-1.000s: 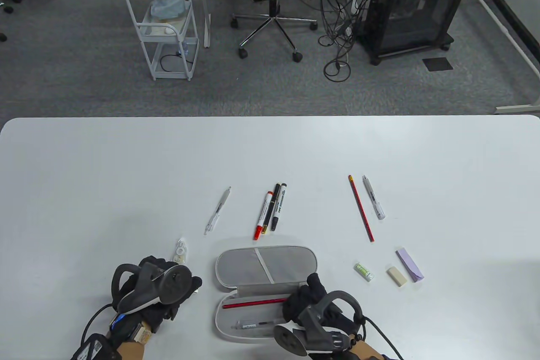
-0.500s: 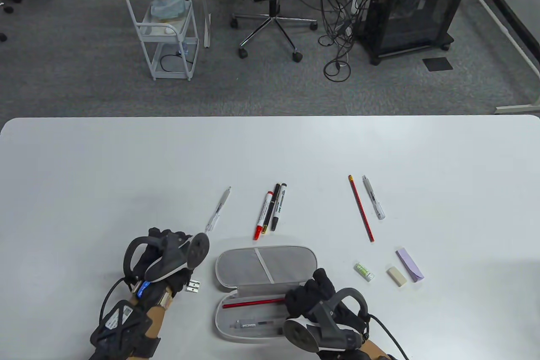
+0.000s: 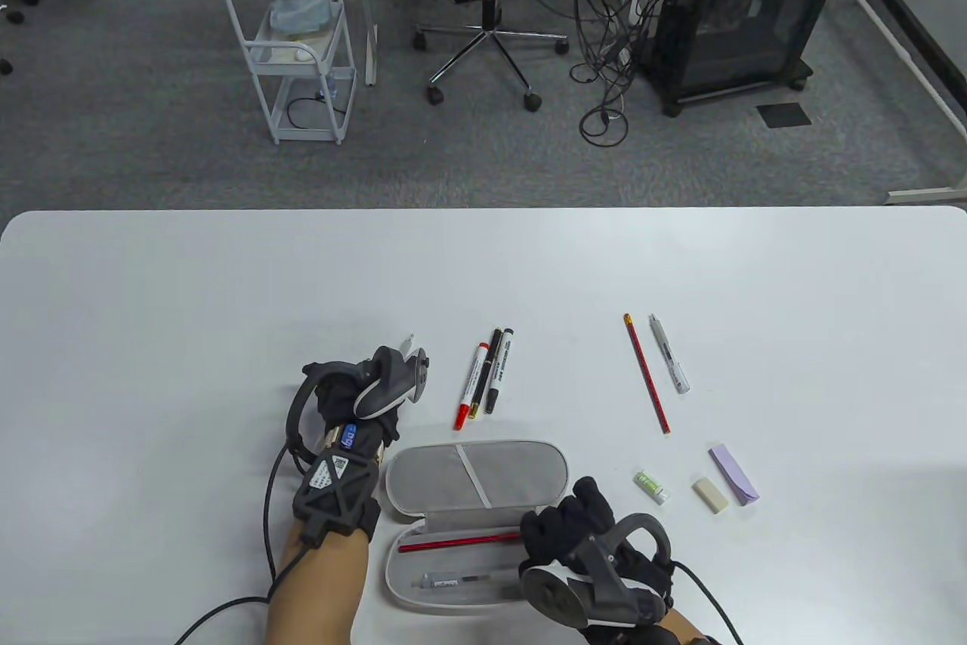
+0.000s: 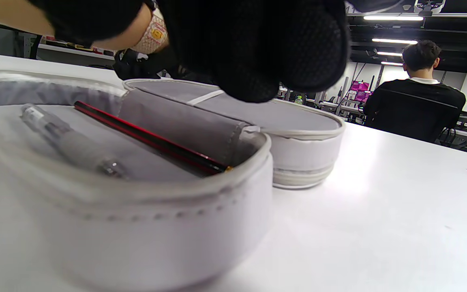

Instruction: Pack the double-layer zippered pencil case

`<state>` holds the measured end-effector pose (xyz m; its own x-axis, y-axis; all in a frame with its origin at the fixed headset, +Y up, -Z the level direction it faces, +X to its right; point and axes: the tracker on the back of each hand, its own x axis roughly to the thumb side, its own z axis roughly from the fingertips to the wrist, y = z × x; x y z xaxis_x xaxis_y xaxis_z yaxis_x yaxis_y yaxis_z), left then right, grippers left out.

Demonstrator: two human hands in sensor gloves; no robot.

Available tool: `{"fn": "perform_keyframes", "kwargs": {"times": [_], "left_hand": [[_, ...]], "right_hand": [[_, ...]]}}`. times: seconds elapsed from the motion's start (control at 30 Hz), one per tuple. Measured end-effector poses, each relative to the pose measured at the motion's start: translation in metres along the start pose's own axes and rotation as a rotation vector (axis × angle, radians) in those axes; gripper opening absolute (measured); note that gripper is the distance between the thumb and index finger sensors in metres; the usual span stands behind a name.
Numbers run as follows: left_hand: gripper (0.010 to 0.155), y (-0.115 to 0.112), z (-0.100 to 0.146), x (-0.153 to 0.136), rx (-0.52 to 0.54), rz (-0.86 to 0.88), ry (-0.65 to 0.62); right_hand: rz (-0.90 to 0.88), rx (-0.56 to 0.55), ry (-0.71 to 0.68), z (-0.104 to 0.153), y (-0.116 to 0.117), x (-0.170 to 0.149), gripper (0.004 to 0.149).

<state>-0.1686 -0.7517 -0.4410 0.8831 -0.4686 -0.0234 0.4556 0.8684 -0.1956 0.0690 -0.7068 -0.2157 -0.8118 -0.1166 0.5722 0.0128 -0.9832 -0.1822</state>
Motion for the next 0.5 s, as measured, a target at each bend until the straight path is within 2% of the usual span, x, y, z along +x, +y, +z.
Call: {"fn": "perform_keyframes", "kwargs": {"times": [0.1, 0.23, 0.33, 0.43, 0.5], "left_hand": [[0.056, 0.001, -0.001, 0.003, 0.021, 0.0, 0.022], [0.052, -0.005, -0.011, -0.011, -0.155, 0.258, 0.071], [0.052, -0.009, -0.011, -0.018, -0.099, 0.337, 0.058], [0.051, -0.011, -0.002, -0.015, -0.002, 0.308, 0.059], [0.049, -0.008, 0.003, -0.014, 0.026, 0.268, 0.028]], "right_hand": [[-0.05, 0.023, 0.004, -0.001, 0.003, -0.003, 0.065], [-0.064, 0.043, 0.011, -0.003, 0.006, -0.005, 0.065], [-0.053, 0.031, 0.01, -0.002, 0.003, -0.005, 0.065], [-0.06, 0.024, 0.007, -0.001, 0.002, -0.004, 0.065], [-0.057, 0.022, 0.005, -0.001, 0.003, -0.004, 0.065]]}}
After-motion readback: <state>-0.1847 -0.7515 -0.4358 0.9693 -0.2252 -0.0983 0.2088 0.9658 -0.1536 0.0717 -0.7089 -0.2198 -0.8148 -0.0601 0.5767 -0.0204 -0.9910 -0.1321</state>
